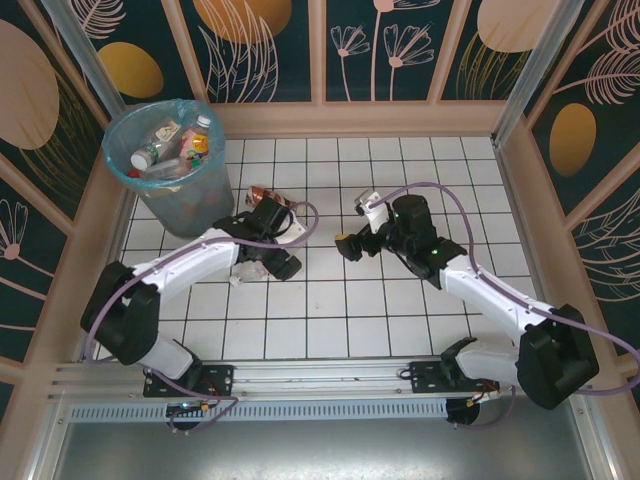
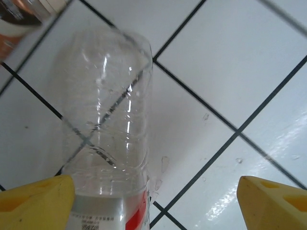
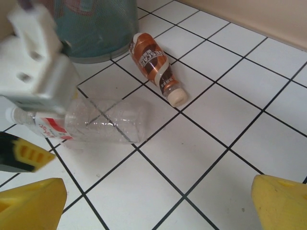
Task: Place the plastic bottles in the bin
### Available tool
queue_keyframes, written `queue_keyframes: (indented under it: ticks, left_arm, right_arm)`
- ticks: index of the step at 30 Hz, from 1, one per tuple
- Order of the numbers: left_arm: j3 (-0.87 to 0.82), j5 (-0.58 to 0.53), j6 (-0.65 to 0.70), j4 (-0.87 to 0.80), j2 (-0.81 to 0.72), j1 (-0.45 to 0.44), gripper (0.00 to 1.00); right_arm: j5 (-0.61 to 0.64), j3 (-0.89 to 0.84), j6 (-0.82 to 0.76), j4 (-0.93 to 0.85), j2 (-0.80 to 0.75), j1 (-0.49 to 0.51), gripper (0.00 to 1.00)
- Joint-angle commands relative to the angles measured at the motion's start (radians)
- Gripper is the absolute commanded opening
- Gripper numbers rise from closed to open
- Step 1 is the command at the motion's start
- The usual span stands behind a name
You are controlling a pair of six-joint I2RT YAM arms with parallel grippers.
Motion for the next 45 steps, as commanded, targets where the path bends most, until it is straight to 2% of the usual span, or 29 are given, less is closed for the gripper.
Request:
queue_keyframes:
  ticks: [1, 10, 15, 17, 21, 25, 29, 33, 36, 39, 41, 45]
  left_arm:
    - [0.002, -0.058, 0.029, 0.009, 0.051, 0.002, 0.88]
    - [0.002, 0.047, -0.044, 0.051, 0.153, 0.099, 0.84]
    - [0.001, -0.008, -0.052, 0.062, 0.211, 0.111, 0.82]
    - [0.009, -0.026, -0.051, 0.053, 0.222, 0.112, 0.78]
    - [0.044, -0.040, -0.040, 0.015, 0.191, 0.113, 0.60]
    - [0.135, -0.027, -0.060, -0.054, 0.063, 0.113, 0.56]
    - [0.318, -0.024, -0.134, -0.107, -0.103, 0.124, 0.56]
    - [0.602, -0.111, -0.191, -0.159, -0.158, 0.164, 0.55]
    - [0.841, -0.203, -0.202, -0.223, -0.105, 0.222, 0.54]
    - [1.046, -0.248, -0.205, -0.273, -0.018, 0.310, 0.54]
    - [1.104, -0.292, -0.201, -0.255, 0.023, 0.379, 0.54]
    - [1.166, -0.242, -0.210, -0.257, 0.111, 0.521, 0.54]
  right_arm:
    - [-0.056, -0.019, -0.013, 0.001, -0.031, 0.006, 0.99]
    - [-0.057, -0.054, 0.000, 0.016, -0.044, 0.036, 0.99]
    - [-0.059, -0.057, 0.013, 0.032, -0.040, 0.047, 0.99]
    - [-0.057, -0.055, 0.014, 0.035, -0.038, 0.052, 0.99]
    - [-0.050, -0.045, 0.015, 0.034, -0.042, 0.059, 0.99]
    - [-0.049, -0.023, 0.013, 0.021, -0.049, 0.066, 0.99]
    - [-0.033, 0.028, 0.010, 0.003, -0.052, 0.106, 0.99]
    - [-0.024, 0.062, -0.001, 0.025, -0.040, 0.155, 0.99]
    - [-0.031, 0.076, 0.000, 0.045, -0.016, 0.175, 0.99]
    - [-0.034, 0.093, -0.002, 0.042, 0.005, 0.191, 0.99]
    - [-0.033, 0.095, -0.006, 0.040, 0.009, 0.200, 0.99]
    - [-0.030, 0.088, -0.007, 0.026, -0.003, 0.206, 0.99]
